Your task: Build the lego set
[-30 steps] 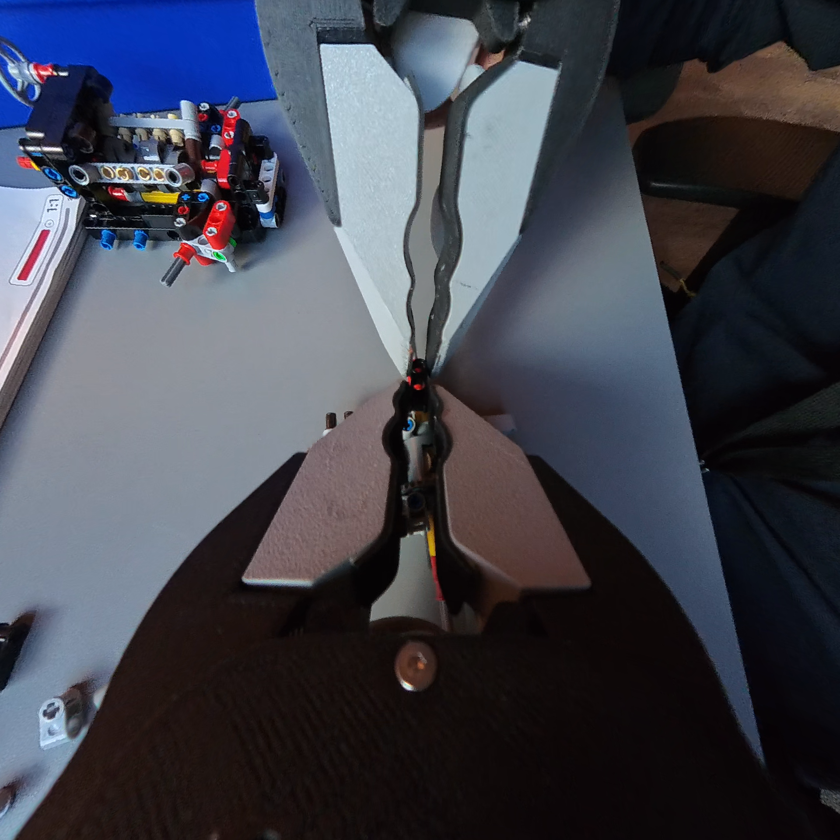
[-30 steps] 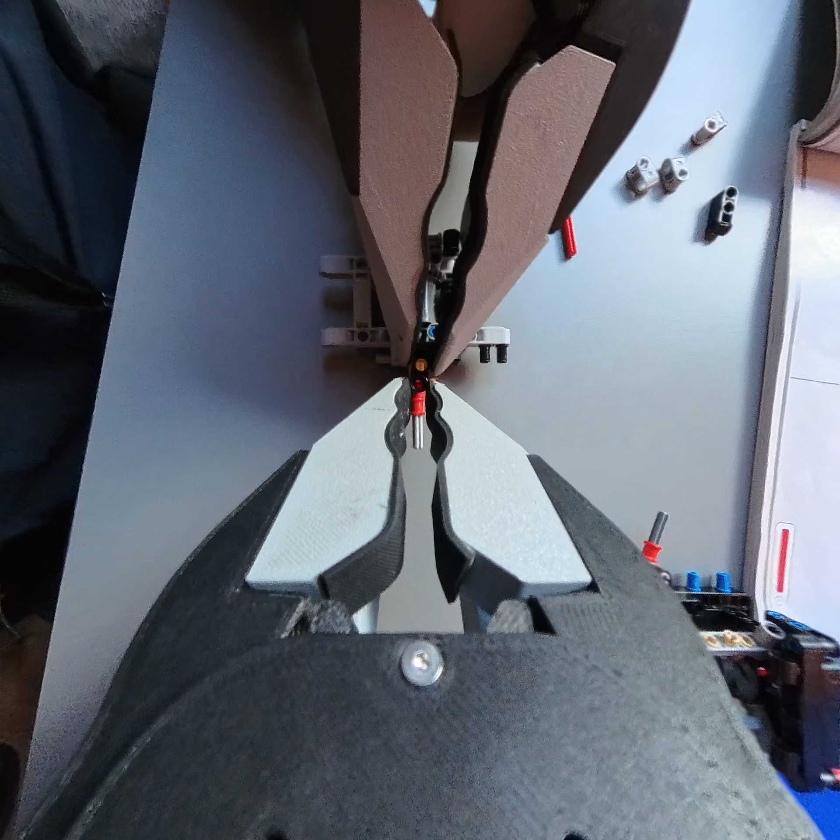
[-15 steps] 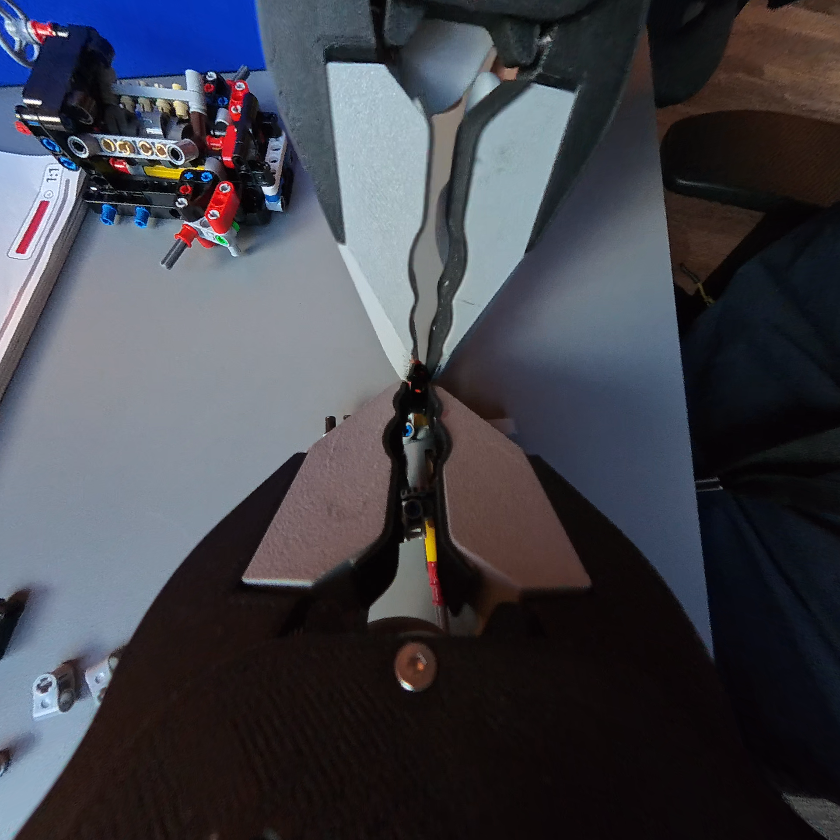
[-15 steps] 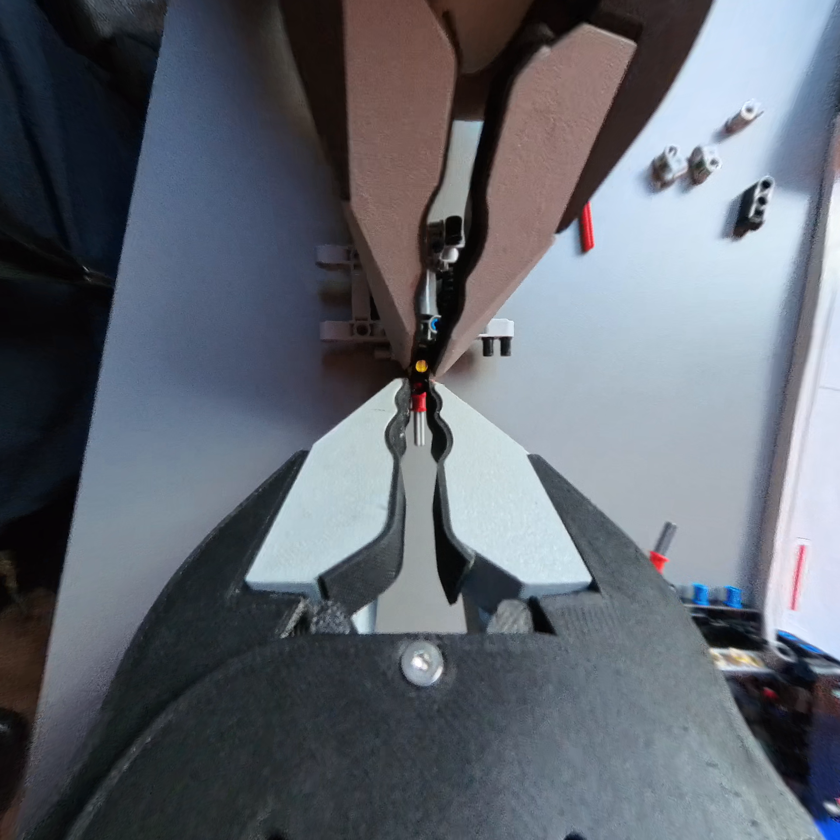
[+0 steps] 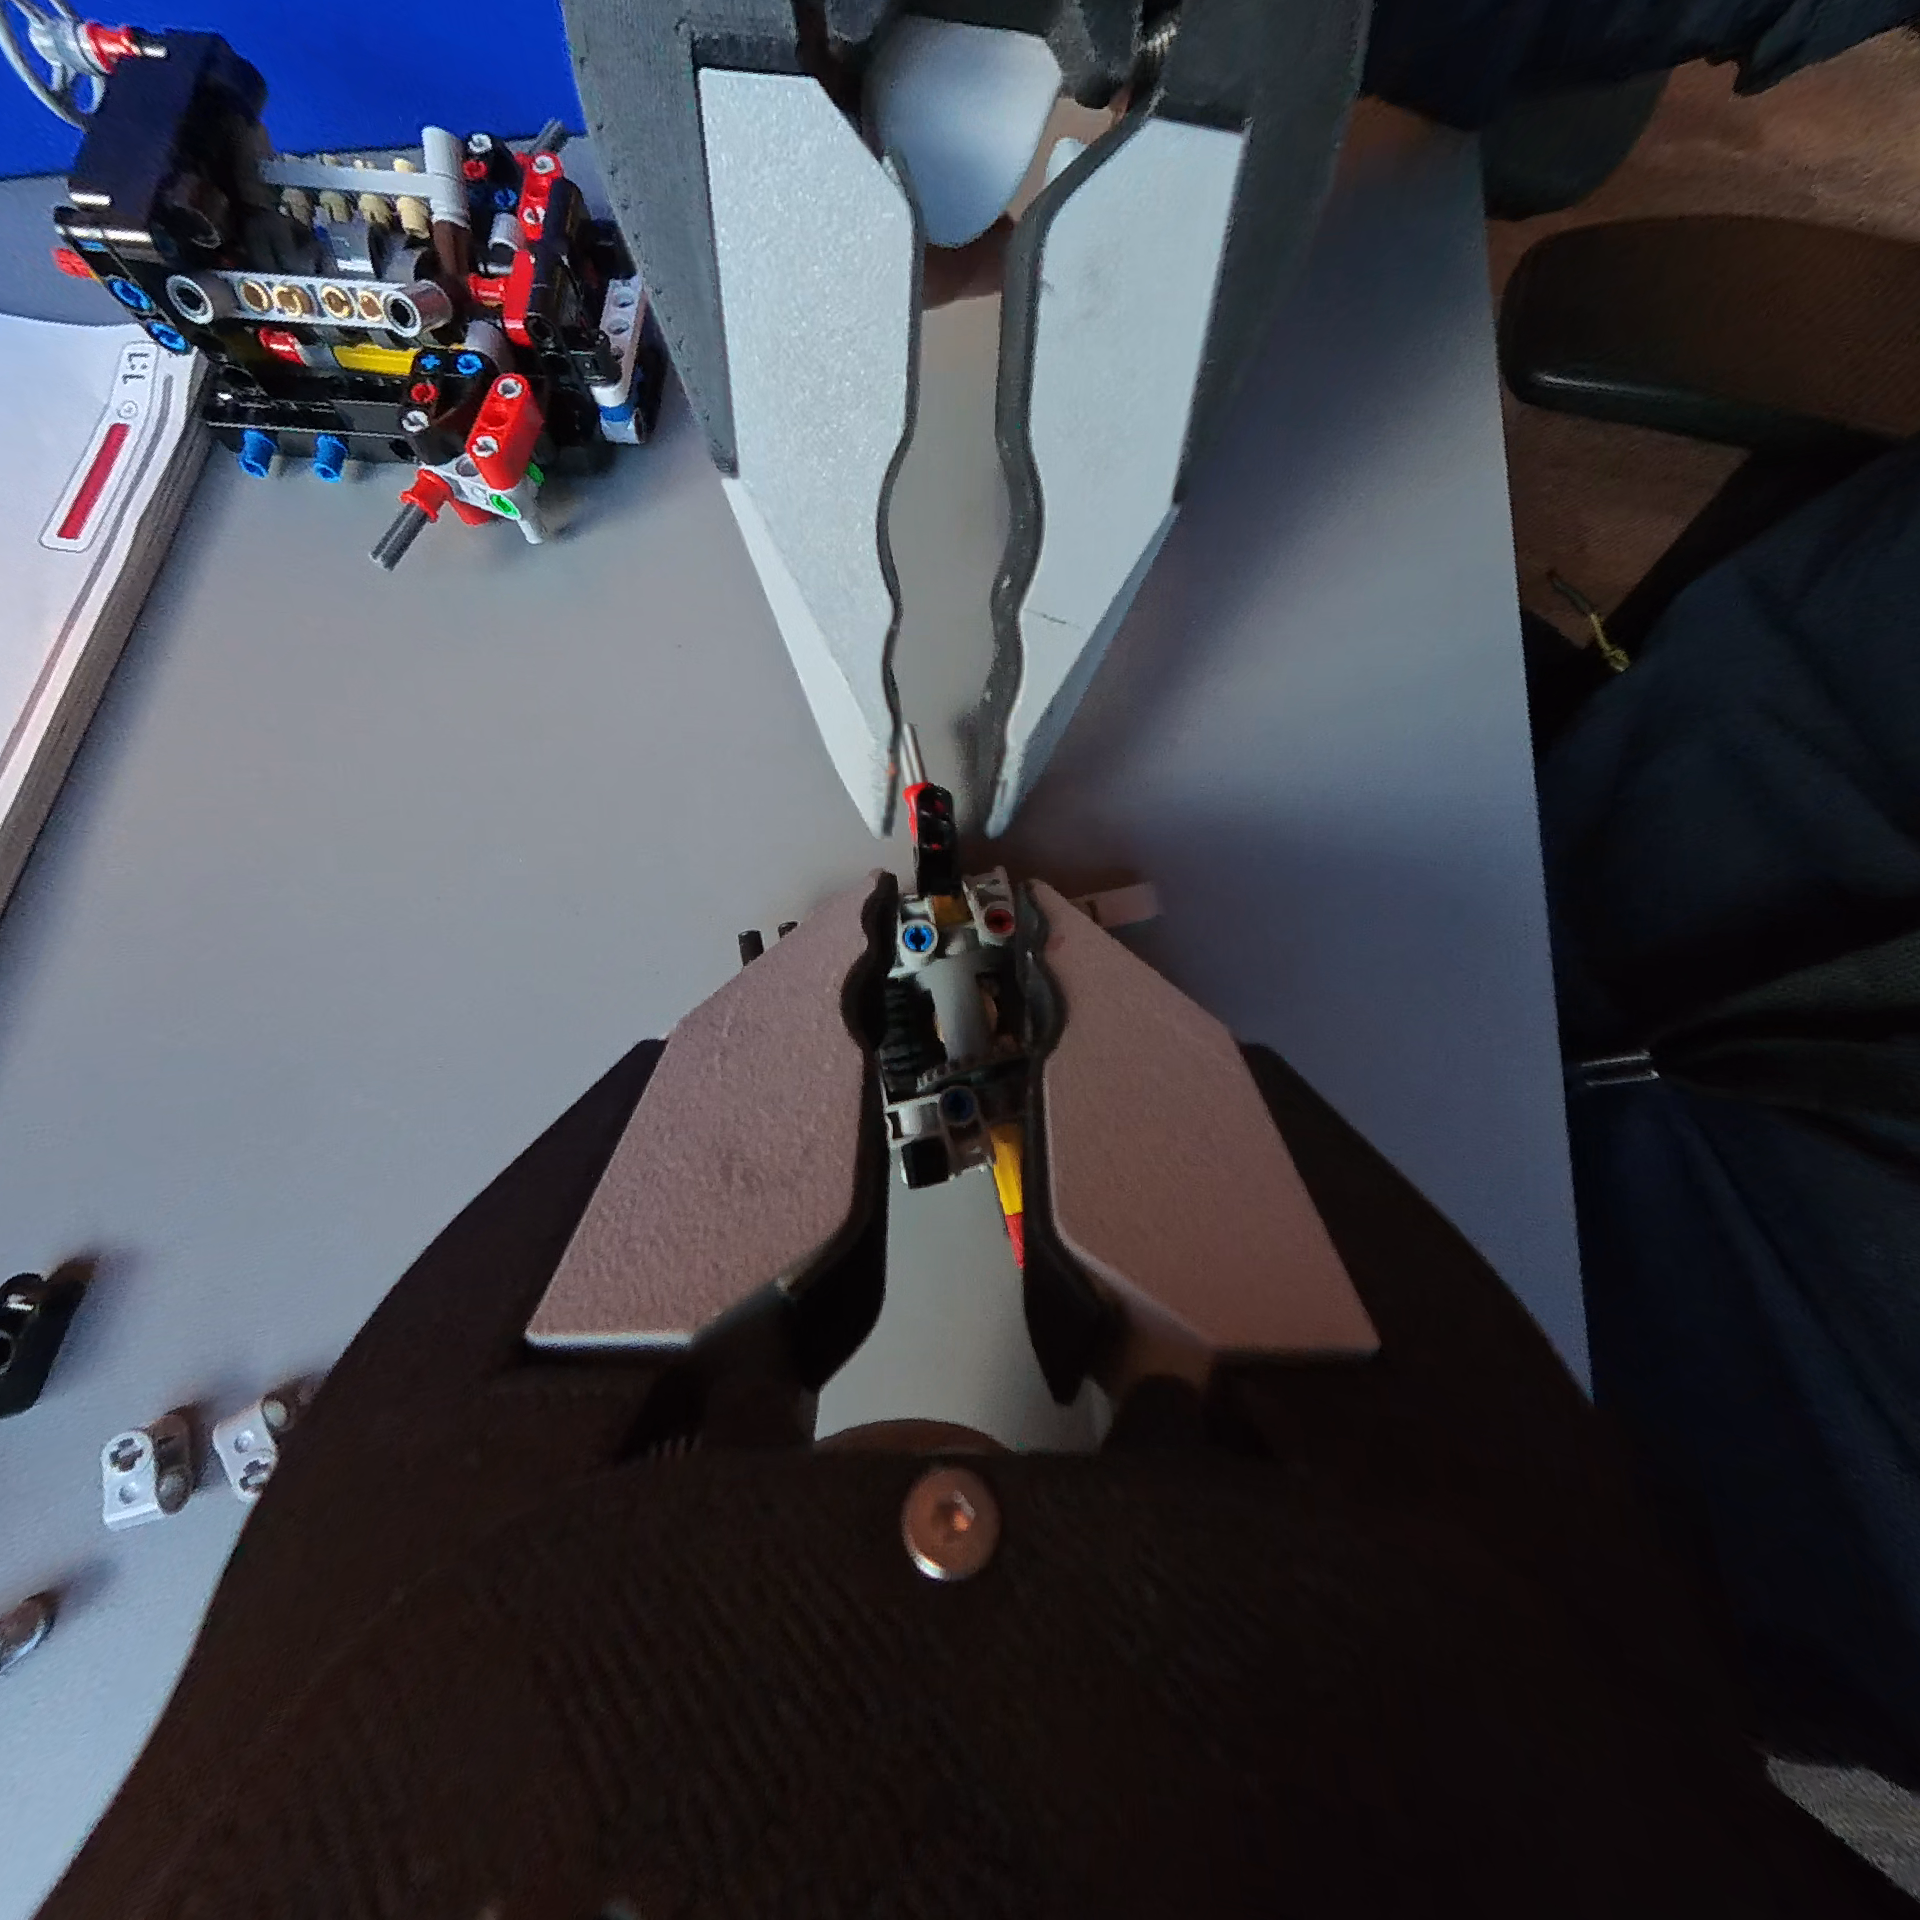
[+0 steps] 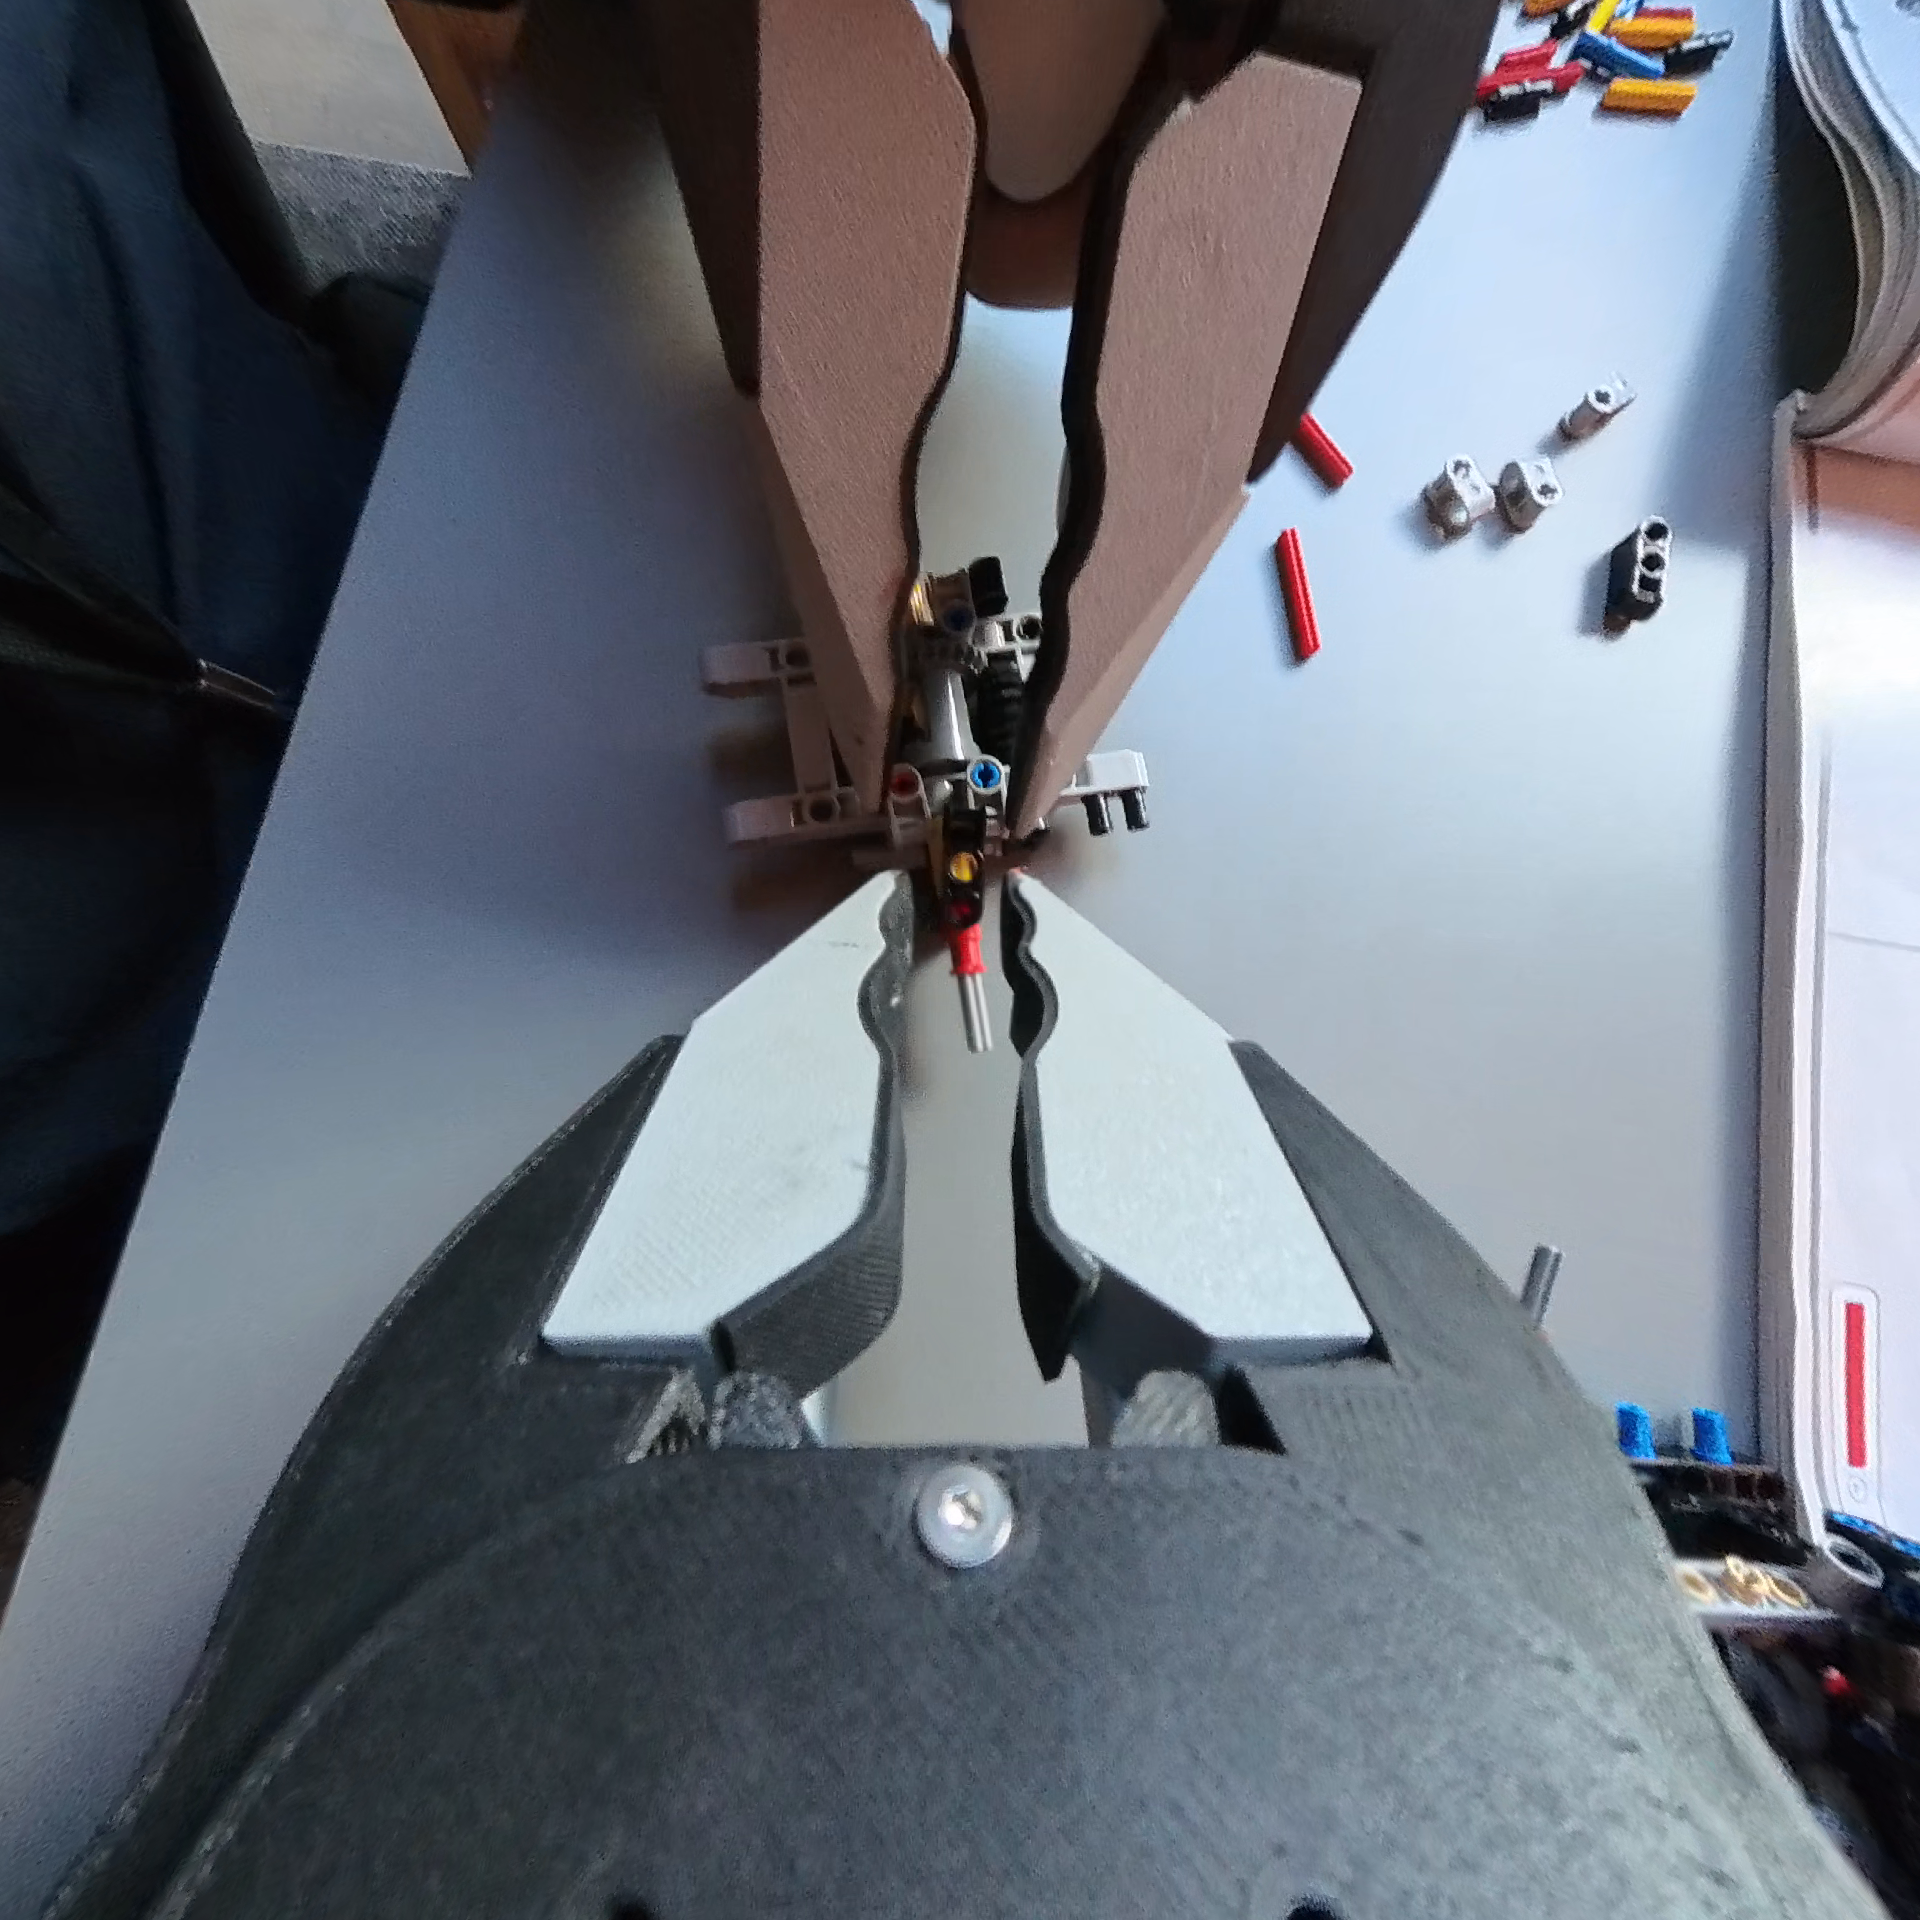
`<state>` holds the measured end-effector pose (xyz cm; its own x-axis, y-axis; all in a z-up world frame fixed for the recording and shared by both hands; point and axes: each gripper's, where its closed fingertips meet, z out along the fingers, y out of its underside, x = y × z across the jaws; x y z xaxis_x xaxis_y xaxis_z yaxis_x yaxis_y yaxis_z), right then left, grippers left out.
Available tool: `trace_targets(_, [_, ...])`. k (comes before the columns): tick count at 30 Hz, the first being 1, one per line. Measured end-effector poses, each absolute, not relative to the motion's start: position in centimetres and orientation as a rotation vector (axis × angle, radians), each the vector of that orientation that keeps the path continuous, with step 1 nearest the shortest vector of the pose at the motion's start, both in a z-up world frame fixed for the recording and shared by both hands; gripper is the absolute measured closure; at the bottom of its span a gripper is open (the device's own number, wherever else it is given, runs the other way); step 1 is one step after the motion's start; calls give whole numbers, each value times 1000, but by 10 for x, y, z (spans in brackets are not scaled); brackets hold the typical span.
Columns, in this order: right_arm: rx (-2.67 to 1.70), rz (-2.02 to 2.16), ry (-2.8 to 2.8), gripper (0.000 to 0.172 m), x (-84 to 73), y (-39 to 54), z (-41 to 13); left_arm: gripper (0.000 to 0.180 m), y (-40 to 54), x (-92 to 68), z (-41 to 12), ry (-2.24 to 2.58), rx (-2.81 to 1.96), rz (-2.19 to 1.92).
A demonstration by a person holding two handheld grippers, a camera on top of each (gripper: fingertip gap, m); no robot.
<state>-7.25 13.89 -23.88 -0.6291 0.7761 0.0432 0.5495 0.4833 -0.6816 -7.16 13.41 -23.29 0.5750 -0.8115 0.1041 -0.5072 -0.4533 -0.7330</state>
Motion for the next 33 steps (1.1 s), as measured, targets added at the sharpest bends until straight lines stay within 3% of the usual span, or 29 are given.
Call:
trace_targets(3, [-1092, 886, -2385, 166, -77, 136, -241, 161, 134, -71, -233, 1045, -2131, -613])
trace_targets(13, [-729, 764, -2464, 165, -73, 130, -243, 171, 127, -68, -231, 1102, -2049, -766])
trace_targets(20, [-542, 759, -2540, 166, -72, 130, -244, 168, 123, -66, -231, 1131, -2029, -789])
trace_targets(22, [-552, 809, -2542, 167, -72, 129, -243, 180, 127, -72, -232, 1141, -2032, -726])
trace_targets(24, [-611, 876, -2531, 167, -73, 128, -243, 164, 132, -77, -227, 1119, -2022, -671])
trace_targets(33, [-765, 977, -2486, 166, -70, 130, -240, 168, 135, -78, -236, 1136, -2077, -551])
